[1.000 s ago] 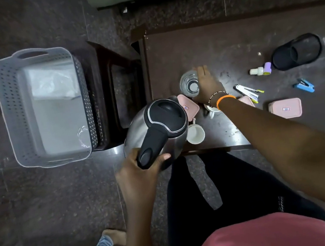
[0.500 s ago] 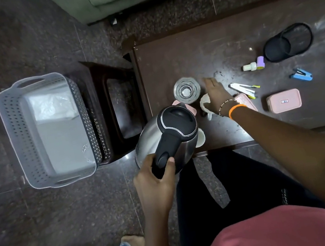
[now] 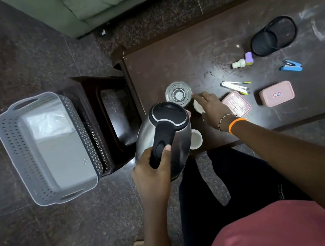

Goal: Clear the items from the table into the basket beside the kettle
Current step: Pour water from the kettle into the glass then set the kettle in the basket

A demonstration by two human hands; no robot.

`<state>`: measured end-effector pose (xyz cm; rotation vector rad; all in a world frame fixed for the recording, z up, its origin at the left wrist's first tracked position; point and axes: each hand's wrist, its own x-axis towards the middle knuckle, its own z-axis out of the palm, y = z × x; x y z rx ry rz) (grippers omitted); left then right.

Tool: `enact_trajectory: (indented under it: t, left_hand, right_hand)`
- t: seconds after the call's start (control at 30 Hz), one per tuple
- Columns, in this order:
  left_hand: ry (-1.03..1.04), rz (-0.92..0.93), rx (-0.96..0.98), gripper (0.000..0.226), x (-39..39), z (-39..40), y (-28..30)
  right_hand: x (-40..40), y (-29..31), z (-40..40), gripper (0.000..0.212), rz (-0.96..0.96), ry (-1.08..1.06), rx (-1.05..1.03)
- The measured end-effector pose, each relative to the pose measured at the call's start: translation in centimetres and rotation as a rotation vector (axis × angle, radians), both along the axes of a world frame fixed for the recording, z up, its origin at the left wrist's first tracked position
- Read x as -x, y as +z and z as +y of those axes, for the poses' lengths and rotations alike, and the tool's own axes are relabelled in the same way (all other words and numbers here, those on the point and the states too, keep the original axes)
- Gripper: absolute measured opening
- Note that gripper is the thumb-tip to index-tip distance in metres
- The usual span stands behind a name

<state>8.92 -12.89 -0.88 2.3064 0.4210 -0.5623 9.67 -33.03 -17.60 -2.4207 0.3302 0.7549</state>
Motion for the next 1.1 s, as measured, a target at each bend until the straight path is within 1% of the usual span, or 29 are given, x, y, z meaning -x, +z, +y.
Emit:
enact_trajectory:
  t: [0.23, 0.33, 0.47, 0.67, 0.83, 0.93, 1.1]
  left_hand:
    - [0.004, 0.020, -0.009, 0.027, -1.1, -0.8, -0.2]
    - [0.006, 0.034, -0.019, 0.030, -1.3, -1.1, -0.1]
    - [-0.011, 0.048, -0.025, 0.034, -1.5, -1.6, 0.1]
    - [-0.051, 0.060, -0.037, 0.036, -1.9, -2.3, 0.3]
    - [-0.033, 0.083, -0.026, 0.036, -2.4, -2.8, 0.3]
    - [-0.033, 0.091, -0.046, 0.034, -2.7, -3.0, 0.2]
    - [-0.031, 0.103, -0.078, 0.032, -2.8, -3.3, 0.1]
  right_hand:
    - [-0.1, -0.9, 0.5, 0.077, -0.015, 0.036, 0.006]
    - [-0.2, -1.1, 0.6, 0.077, 0.018, 0.017, -0.003]
    - [-0.5, -1.1, 0.6, 0.080, 0.078, 0.044, -0.041]
    - [-0.7, -1.1, 0.0, 0.087, 0.114, 0.089, -0.057]
    - [-0.6, -1.3, -0.5, 0.090, 0.139, 0.101, -0.060]
    - [-0.5, -1.3, -0.7, 0.092, 0.172, 0.109, -0.097]
    - [-0.4, -1.2, -0.9, 0.095, 0.199, 0.067, -0.136]
